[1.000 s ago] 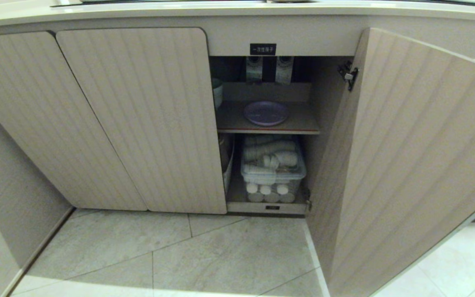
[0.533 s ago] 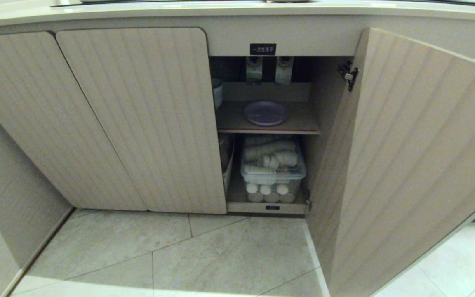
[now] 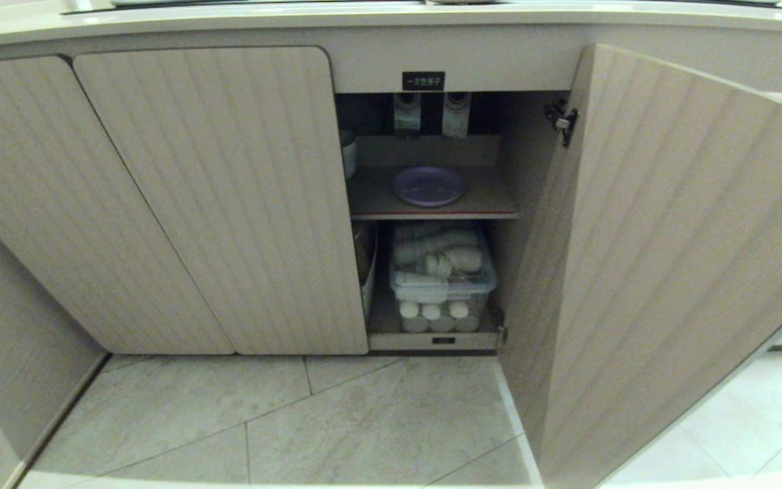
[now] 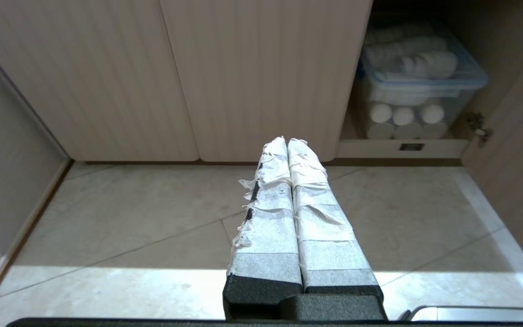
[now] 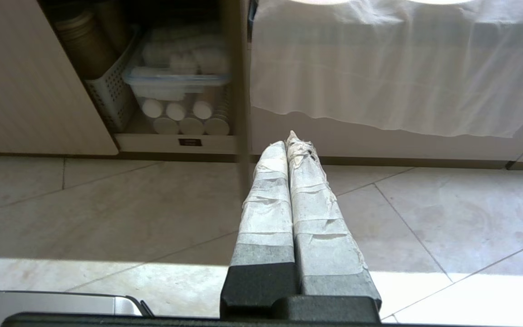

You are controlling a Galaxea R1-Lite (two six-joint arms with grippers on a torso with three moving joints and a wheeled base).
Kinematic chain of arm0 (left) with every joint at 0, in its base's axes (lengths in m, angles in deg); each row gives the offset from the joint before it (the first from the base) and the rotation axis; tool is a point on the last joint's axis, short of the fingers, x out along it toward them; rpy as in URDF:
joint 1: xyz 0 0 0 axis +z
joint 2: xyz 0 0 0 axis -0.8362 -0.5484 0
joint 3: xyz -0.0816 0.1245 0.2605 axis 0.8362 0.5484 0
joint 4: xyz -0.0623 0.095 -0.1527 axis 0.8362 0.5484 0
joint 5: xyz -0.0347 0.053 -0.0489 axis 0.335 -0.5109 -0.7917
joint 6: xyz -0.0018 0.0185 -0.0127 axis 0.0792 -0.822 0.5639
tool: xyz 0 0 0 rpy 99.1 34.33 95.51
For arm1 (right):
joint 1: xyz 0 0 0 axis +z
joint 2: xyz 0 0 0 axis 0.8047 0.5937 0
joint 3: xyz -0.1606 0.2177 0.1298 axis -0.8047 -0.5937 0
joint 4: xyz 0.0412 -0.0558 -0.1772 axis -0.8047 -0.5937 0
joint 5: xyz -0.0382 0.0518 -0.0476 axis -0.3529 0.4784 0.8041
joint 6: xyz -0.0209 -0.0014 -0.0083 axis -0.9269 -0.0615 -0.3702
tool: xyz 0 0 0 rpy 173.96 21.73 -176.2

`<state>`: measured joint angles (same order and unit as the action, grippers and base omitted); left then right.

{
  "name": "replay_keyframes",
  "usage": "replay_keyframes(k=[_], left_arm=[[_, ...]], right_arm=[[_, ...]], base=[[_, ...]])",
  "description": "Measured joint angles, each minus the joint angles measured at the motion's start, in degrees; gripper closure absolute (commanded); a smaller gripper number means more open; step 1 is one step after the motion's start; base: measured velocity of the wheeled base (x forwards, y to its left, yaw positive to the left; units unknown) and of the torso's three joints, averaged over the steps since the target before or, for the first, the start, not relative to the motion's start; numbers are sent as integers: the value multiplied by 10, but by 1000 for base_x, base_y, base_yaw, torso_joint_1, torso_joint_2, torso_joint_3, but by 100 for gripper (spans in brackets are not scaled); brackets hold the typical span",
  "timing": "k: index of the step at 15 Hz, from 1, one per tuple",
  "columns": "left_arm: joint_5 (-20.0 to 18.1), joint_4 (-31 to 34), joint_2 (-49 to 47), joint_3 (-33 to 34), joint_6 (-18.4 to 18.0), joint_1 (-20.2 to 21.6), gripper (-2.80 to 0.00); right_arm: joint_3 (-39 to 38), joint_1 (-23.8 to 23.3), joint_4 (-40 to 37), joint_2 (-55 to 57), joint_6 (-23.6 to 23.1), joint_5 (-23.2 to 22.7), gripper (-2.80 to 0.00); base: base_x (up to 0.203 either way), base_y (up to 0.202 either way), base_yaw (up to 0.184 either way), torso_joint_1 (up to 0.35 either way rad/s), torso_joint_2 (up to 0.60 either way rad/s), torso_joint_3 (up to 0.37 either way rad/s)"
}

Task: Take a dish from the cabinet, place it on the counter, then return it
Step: Take the plate from the cabinet

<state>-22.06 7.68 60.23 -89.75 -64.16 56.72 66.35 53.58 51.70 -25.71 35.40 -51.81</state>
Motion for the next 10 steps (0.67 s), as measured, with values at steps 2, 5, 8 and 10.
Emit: replay_keyframes(k=[2,5,8,10], left_arm=[[0,0,0,0,0,0,0],[0,0,0,0,-1,0,0],[0,0,0,0,0,0,0],[0,0,0,0,0,0,0]], right_arm=[[0,0,0,0,0,0,0],[0,0,0,0,0,0,0],[0,0,0,0,0,0,0],[0,0,0,0,0,0,0]], base=[[0,196,-2,2,4,3],[0,197,-2,2,4,4],[0,196,-1,3,3,1],[0,193,-2,2,3,2]])
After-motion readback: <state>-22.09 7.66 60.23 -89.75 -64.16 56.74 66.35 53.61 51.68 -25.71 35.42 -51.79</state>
